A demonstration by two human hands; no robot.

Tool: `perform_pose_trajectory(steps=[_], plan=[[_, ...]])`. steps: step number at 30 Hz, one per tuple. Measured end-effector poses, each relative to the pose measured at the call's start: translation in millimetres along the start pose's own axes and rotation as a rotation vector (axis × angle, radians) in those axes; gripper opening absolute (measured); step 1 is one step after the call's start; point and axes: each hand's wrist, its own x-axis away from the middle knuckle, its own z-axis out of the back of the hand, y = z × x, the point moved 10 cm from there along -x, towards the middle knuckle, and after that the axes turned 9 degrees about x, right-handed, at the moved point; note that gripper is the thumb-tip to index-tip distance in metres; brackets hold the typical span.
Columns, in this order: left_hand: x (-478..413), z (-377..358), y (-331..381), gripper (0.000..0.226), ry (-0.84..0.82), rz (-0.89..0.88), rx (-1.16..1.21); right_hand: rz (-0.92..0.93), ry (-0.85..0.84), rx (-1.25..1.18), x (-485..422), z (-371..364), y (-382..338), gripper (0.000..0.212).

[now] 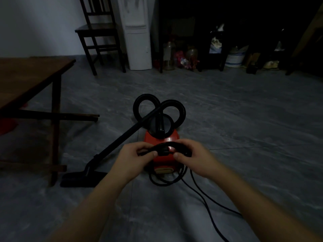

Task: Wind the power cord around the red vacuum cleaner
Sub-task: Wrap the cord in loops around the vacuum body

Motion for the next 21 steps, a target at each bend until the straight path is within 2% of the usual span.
perform_pose_trajectory(steps=[4,6,9,14,16,21], plan=[[1.6,-0.3,-3.3,0.010,0.006,0.042,0.059,-0.002,0.043,0.087,-1.5,3.2,1.2,0.019],[3.3,-4.5,-3.7,0.012,-0.037,0.037,-0.026,-0.023,0.050,0.148,-1.6,2.6,6.1,0.010],[6.4,-10.4,-2.0,0.016,-0.112,0.004,-0.188,-0.023,0.060,0.208,-0.5,-0.2,8.5,0.011],[14.3,-30.3,-4.0,0.017,-0.288,0.032,-0.262,0.022,0.071,0.242,0.2,-5.0,-1.6,0.012],[14.2,-30.9,-3.9,0.014,-0.286,0.047,-0.246,0.024,0.075,0.223,0.0,-4.5,-3.9,0.010],[9.2,-17.3,-2.1,0.021,-0.190,0.014,-0.214,-0.002,0.126,0.097,-0.2,10.2,-8.5,0.013]])
